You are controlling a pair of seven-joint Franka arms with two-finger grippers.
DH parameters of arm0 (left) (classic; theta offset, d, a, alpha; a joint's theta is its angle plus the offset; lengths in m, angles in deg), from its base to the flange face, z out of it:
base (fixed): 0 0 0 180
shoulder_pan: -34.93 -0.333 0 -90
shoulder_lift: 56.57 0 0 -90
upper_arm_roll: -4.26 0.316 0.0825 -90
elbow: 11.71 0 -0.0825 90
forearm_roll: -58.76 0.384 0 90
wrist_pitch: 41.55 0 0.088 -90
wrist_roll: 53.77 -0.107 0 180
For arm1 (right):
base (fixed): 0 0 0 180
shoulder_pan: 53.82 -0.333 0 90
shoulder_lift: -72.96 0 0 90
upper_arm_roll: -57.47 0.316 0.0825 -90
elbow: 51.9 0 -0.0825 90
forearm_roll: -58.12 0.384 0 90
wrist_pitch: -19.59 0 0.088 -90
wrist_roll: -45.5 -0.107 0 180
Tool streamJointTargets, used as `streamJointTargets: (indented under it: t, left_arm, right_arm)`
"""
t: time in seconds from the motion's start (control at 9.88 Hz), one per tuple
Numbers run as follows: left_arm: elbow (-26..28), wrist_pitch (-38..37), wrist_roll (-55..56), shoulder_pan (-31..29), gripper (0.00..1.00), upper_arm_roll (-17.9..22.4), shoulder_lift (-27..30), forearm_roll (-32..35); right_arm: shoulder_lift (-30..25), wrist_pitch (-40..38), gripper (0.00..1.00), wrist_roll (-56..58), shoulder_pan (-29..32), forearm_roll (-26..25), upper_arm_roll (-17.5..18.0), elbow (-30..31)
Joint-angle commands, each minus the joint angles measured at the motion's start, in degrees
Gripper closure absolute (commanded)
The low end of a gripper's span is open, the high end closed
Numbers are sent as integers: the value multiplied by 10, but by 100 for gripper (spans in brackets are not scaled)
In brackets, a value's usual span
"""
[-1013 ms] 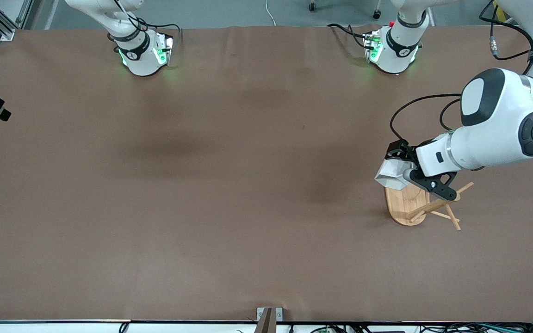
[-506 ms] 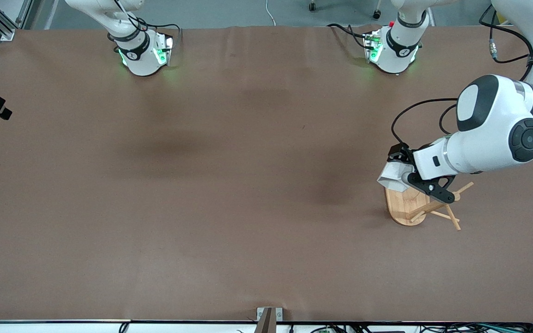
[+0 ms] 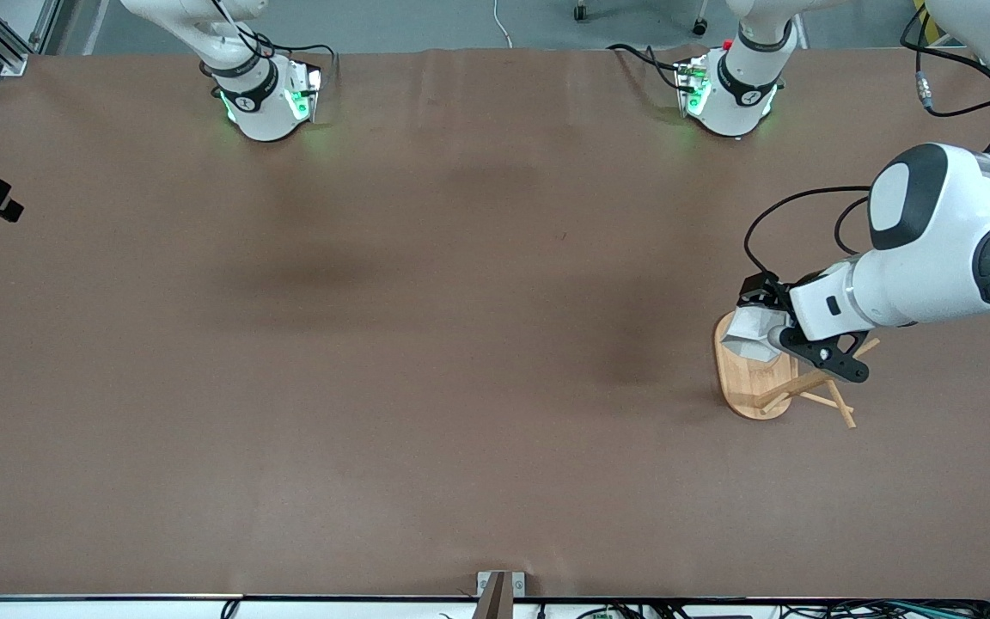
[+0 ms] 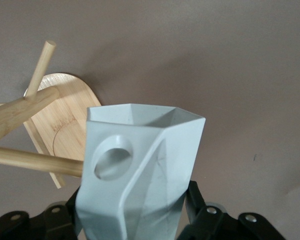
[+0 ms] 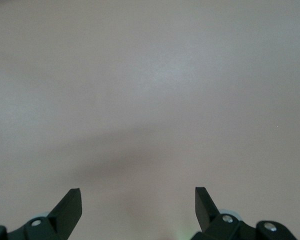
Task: Hang cup on rack
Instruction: 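Lower the cup with the left gripper onto a rack peg, then open the left gripper to release the cup on the peg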
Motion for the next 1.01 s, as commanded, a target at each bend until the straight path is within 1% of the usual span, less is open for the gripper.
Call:
streamJointTargets:
  t: [0.0, 0.71, 0.81, 0.91]
  left_arm:
    - [8, 23, -8, -4, 100, -4, -20, 10]
    - [4, 34, -8, -16, 100, -3, -28, 10]
    - [3, 34, -8, -16, 99, -3, -28, 10]
    - [3, 34, -3, -16, 93, -3, -29, 5]
  right_arm:
    - [-1, -6, 0, 8, 3, 8, -1, -3]
    - [-1, -6, 0, 8, 4, 8, -2, -2]
    - [-1, -6, 0, 8, 4, 8, -2, -2]
    - [-1, -6, 0, 7, 4, 8, -2, -2]
